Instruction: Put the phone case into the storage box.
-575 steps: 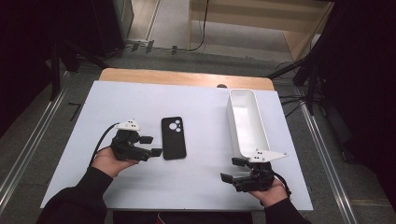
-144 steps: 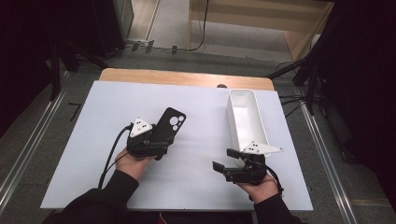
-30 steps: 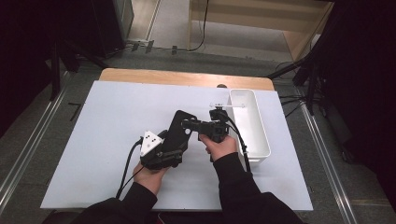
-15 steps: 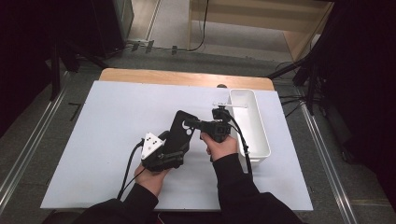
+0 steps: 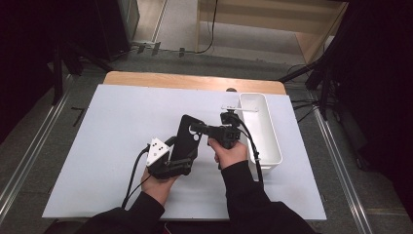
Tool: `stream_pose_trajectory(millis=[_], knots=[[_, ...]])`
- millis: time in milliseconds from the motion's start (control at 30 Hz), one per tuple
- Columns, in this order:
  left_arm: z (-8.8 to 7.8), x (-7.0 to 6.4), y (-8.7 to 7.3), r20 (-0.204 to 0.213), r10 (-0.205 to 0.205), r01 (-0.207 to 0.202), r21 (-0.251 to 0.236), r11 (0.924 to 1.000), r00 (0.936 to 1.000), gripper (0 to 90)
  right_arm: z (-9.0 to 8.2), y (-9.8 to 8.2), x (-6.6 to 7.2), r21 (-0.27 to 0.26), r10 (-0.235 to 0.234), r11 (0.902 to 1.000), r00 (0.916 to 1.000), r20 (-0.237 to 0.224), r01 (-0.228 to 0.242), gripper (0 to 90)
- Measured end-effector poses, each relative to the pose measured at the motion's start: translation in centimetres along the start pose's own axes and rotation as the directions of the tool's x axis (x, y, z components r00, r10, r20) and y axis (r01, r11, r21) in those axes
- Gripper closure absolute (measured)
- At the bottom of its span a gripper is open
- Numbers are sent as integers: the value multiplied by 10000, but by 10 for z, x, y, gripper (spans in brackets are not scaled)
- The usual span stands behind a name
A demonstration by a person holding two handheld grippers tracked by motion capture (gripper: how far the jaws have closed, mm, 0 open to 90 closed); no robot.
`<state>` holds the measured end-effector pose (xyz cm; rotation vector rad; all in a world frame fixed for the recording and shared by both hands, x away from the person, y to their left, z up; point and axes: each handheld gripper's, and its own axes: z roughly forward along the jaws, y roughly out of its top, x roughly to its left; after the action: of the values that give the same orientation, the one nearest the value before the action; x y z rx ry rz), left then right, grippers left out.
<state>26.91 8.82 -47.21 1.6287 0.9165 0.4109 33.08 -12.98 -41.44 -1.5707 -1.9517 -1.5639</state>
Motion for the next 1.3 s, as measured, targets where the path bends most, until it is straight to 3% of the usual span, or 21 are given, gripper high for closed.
stream_pose_trajectory(millis=[133,200,467,533,600,700,767,900,1067,1133,1233,1300], knots=[[1,3,3,184,-297,292,247,9993,9994,9,-4,1,3,-16,-224,9997,9997,108,224,749],[2,7,6,450,-471,449,489,9978,9979,8,-6,2,3,-99,-407,9991,9989,238,409,749],[0,18,11,658,-1126,1051,1089,9885,9915,9,-12,5,0,-187,-702,9973,9954,648,715,749],[0,19,12,848,-1084,975,1236,9875,9905,23,-13,6,-1,-225,-869,9958,9937,702,886,749],[-1,21,12,772,-1027,924,1271,9876,9917,28,-14,6,0,-209,-1191,9924,9888,898,1214,748],[-1,24,14,880,-1234,1102,1421,9837,9884,28,-15,6,3,-144,-1586,9868,9807,1144,1613,749],[-2,26,16,859,-1275,1129,1571,9811,9881,28,-17,7,4,-150,-1666,9854,9796,1127,1694,748],[-2,30,21,905,-1068,875,1955,9768,9902,31,-20,8,3,-109,-1956,9801,9735,1185,1983,748],[0,35,25,877,-1015,756,2599,9627,9910,31,-22,8,3,19,-2273,9735,9669,1156,2286,748],[0,37,27,1107,-1062,726,2723,9595,9882,31,-22,8,3,52,-2328,9723,9655,1167,2338,748],[1,39,30,1343,-1077,583,3283,9428,9851,31,-23,8,4,90,-2530,9672,9606,1154,2537,748],[1,41,32,1374,-1093,571,3378,9395,9845,31,-23,8,4,128,-2736,9616,9546,1178,2740,748]])
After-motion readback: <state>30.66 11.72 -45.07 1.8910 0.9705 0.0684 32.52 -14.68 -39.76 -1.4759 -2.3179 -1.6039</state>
